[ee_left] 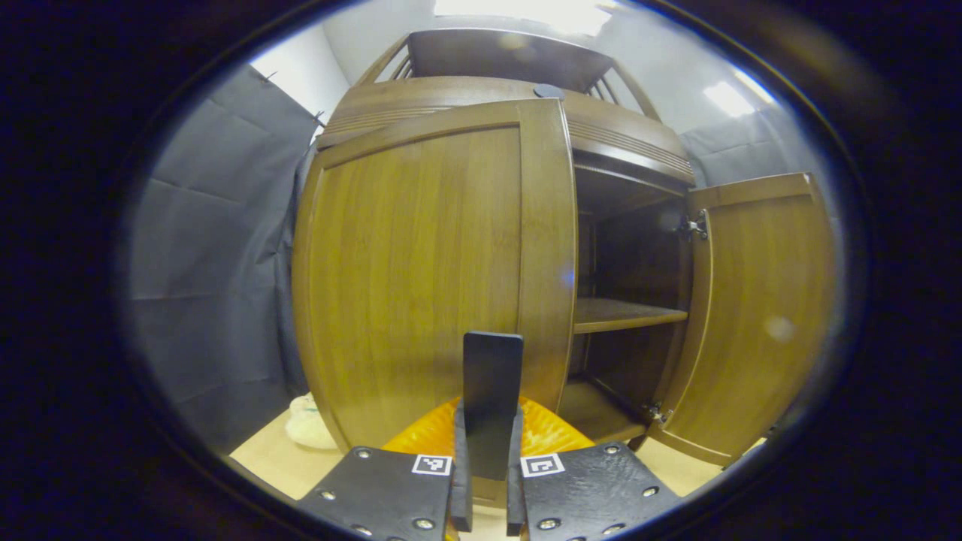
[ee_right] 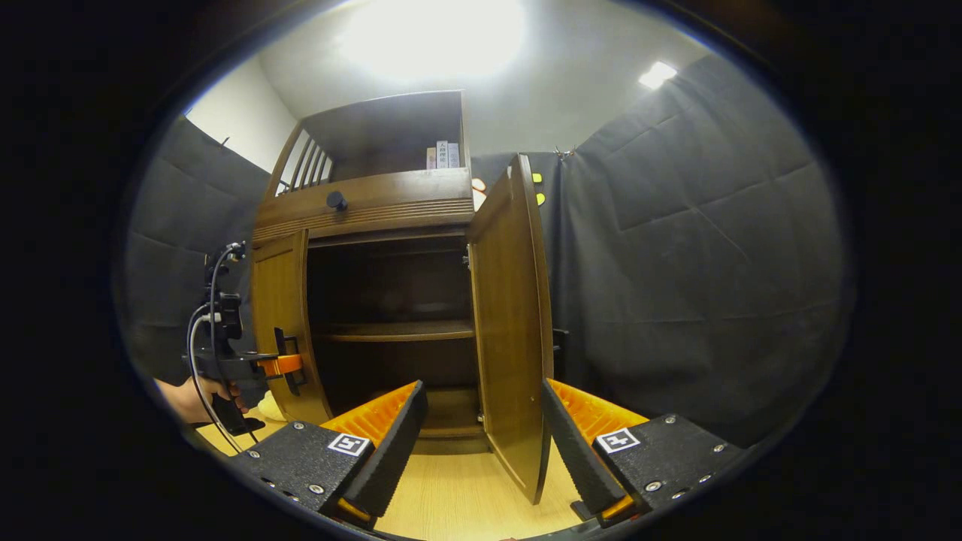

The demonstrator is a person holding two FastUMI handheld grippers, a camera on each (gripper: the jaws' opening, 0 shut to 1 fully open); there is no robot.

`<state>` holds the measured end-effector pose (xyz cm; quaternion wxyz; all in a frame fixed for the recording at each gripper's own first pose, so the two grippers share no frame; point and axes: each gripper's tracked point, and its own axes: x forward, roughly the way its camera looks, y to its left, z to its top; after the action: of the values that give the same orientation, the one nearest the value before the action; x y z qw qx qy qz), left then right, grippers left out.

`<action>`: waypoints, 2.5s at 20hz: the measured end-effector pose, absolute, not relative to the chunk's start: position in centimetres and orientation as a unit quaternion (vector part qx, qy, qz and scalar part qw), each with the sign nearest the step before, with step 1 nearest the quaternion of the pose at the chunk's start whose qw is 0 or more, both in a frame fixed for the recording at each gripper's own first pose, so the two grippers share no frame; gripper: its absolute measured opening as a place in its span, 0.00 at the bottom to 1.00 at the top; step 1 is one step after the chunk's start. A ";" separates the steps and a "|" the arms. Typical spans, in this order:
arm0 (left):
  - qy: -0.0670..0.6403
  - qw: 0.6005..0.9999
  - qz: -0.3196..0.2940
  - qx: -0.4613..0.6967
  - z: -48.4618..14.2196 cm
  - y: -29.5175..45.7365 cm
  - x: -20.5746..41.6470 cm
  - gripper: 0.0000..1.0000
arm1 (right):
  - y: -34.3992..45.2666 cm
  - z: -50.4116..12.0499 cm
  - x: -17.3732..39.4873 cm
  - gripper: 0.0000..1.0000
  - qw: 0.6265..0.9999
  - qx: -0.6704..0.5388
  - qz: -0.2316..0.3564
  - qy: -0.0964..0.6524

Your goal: Open the right door of the double-door shoe cabinet with the right hand, and open the left door with the left hand.

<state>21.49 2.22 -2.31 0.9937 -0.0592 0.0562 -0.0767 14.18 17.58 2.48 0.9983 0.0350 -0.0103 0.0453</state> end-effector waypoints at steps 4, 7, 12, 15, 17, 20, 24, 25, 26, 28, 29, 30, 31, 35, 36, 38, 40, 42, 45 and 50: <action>0.054 0.994 -0.077 -0.059 -2.0 2.3 21.3 0.14 | 18.9 2.7 13.2 0.94 0.998 0.034 0.056 -0.010; 0.054 0.994 -0.075 -0.061 -2.2 2.3 21.4 0.16 | 20.1 2.9 12.6 0.94 0.997 0.034 0.068 -0.011; 0.049 0.995 -0.061 -0.062 -3.0 2.1 21.0 0.23 | 22.1 2.7 11.7 0.94 0.996 0.029 0.089 -0.008; 0.050 0.995 -0.060 -0.061 -3.0 1.9 21.3 0.23 | 23.0 2.7 11.2 0.94 0.995 0.028 0.098 -0.008; 0.051 0.995 -0.059 -0.060 -3.5 1.3 21.6 0.23 | 23.5 2.8 11.1 0.94 0.994 0.029 0.103 -0.009; 0.049 0.995 -0.054 -0.063 -4.1 1.2 21.9 0.12 | 24.1 3.0 10.7 0.94 0.994 0.030 0.108 -0.009; 0.048 0.996 -0.046 -0.067 -3.7 1.9 21.5 0.19 | 25.2 2.9 10.3 0.94 0.993 0.028 0.116 -0.006; 0.047 0.996 -0.042 -0.066 -3.5 2.1 21.3 0.17 | 25.5 2.8 10.1 0.94 0.993 0.028 0.119 -0.006; 0.046 0.996 -0.038 -0.063 -3.5 2.1 21.3 0.16 | 25.9 2.8 10.1 0.94 0.992 0.027 0.122 -0.006; 0.044 0.997 -0.030 -0.053 -3.2 1.7 21.0 0.12 | 26.6 2.7 9.9 0.94 0.991 0.027 0.129 -0.004; 0.043 0.998 -0.025 -0.050 -2.8 1.5 20.8 0.12 | 27.0 2.7 9.7 0.94 0.991 0.029 0.133 -0.003; 0.042 0.998 -0.017 -0.048 -2.2 1.8 20.6 0.12 | 27.3 2.7 9.7 0.94 0.990 0.030 0.136 -0.003; 0.037 0.998 -0.007 -0.046 -1.3 2.1 20.4 0.12 | 27.6 2.9 9.7 0.94 0.990 0.031 0.138 -0.004; 0.029 0.999 0.024 -0.038 -0.7 2.9 19.8 0.16 | 28.7 3.6 9.3 0.94 0.988 0.025 0.150 -0.021; 0.028 0.998 0.031 -0.038 -0.2 3.0 19.9 0.16 | 28.9 3.5 9.3 0.94 0.988 0.021 0.153 -0.019; 0.027 0.998 0.045 -0.034 0.5 3.5 19.1 0.16 | 29.1 3.4 9.3 0.94 0.988 0.019 0.153 -0.018; 0.026 0.998 0.057 -0.028 1.6 3.8 18.8 0.20 | 29.5 3.5 9.2 0.94 0.987 0.022 0.155 -0.018; 0.025 0.997 0.061 -0.030 1.4 3.8 18.8 0.20 | 29.7 3.4 9.3 0.94 0.987 0.022 0.156 -0.016; 0.023 0.997 0.068 -0.025 0.7 4.0 19.0 0.18 | 30.1 3.4 9.3 0.94 0.987 0.024 0.156 -0.013; 0.017 0.995 0.100 -0.011 1.0 4.5 18.7 0.16 | 30.3 3.1 9.4 0.94 0.988 0.021 0.156 -0.005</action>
<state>18.66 4.53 0.97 0.9948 -0.0111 0.0170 0.1002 9.37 30.27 3.06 0.9876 0.0207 -0.0051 0.1555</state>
